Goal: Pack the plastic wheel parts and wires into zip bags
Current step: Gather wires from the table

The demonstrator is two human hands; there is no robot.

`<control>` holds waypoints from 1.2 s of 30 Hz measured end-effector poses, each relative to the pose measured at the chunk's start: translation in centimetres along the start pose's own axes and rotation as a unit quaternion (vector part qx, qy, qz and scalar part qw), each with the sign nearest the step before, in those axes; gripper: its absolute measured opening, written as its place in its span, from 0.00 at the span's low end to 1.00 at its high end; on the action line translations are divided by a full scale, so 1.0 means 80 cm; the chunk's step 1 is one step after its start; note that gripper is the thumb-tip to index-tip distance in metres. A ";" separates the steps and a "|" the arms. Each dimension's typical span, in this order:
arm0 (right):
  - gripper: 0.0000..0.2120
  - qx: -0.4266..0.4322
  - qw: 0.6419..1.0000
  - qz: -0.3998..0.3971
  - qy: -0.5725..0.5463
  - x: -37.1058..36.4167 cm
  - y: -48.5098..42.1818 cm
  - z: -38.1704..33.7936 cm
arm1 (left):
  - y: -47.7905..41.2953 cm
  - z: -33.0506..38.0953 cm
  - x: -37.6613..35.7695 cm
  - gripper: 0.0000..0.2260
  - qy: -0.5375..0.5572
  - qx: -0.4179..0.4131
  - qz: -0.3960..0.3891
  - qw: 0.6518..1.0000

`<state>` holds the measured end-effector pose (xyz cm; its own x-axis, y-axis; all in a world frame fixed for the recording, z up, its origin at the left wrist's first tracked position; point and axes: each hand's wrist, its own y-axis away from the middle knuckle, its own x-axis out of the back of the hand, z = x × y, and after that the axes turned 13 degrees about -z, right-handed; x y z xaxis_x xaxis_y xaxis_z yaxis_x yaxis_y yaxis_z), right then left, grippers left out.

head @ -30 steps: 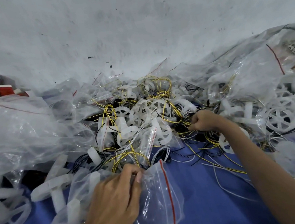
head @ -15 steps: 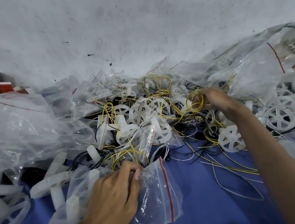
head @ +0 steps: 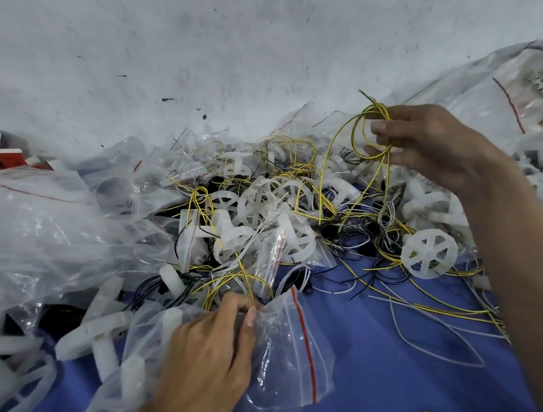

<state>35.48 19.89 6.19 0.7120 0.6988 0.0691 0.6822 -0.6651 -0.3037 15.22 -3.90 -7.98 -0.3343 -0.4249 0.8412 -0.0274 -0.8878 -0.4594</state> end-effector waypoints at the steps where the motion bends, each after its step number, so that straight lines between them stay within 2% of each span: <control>1: 0.05 0.010 1.000 0.002 0.024 -0.002 0.002 -0.001 | 0.000 0.000 0.000 0.06 -0.001 0.001 -0.001 1.000; 4: 0.03 0.021 0.996 0.028 0.088 -0.007 0.004 -0.002 | 0.000 0.000 0.001 0.08 0.000 0.001 -0.003 1.000; 7: 0.09 0.014 0.990 0.062 0.130 -0.009 0.000 0.000 | 0.000 0.000 0.001 0.08 0.005 -0.003 -0.007 1.000; 11: 0.13 0.029 0.987 0.066 0.145 -0.010 0.001 0.001 | 0.000 -0.002 -0.001 0.08 0.015 0.002 -0.003 1.000; 13: 0.12 0.060 0.991 0.075 0.096 -0.010 0.002 -0.002 | 0.002 -0.003 -0.002 0.09 0.023 0.007 -0.001 1.000; 15: 0.07 0.081 0.994 0.069 -0.018 -0.010 0.001 -0.005 | 0.003 -0.004 -0.002 0.10 0.046 0.014 0.007 0.999; 19: 0.19 0.062 0.984 0.022 -0.164 -0.015 0.001 -0.005 | 0.003 -0.003 -0.001 0.10 0.102 0.022 0.050 0.993; 22: 0.09 0.034 0.982 -0.003 -0.187 -0.023 -0.002 0.001 | 0.002 -0.003 -0.001 0.09 0.138 0.040 0.088 0.986; 25: 0.07 0.000 0.974 -0.065 -0.217 -0.032 -0.003 0.005 | 0.002 -0.002 0.000 0.09 0.178 0.049 0.118 0.976; 27: 0.15 -0.010 0.963 -0.104 -0.247 -0.042 -0.003 0.007 | 0.000 -0.003 0.000 0.08 0.221 0.048 0.139 0.964; 33: 0.20 -0.001 0.943 -0.121 -0.310 -0.065 -0.005 0.013 | 0.000 -0.010 0.004 0.08 0.382 0.062 0.179 0.904; 36: 0.23 -0.020 0.942 -0.096 -0.320 -0.071 -0.006 0.016 | -0.005 -0.009 0.002 0.17 0.406 0.048 0.219 0.886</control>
<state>30.85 16.57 4.69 0.3376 0.8137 -0.4731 0.8028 -0.5114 -0.3067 14.50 -3.48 -7.86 -0.8613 -0.5004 0.0879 0.3401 -0.6964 -0.6319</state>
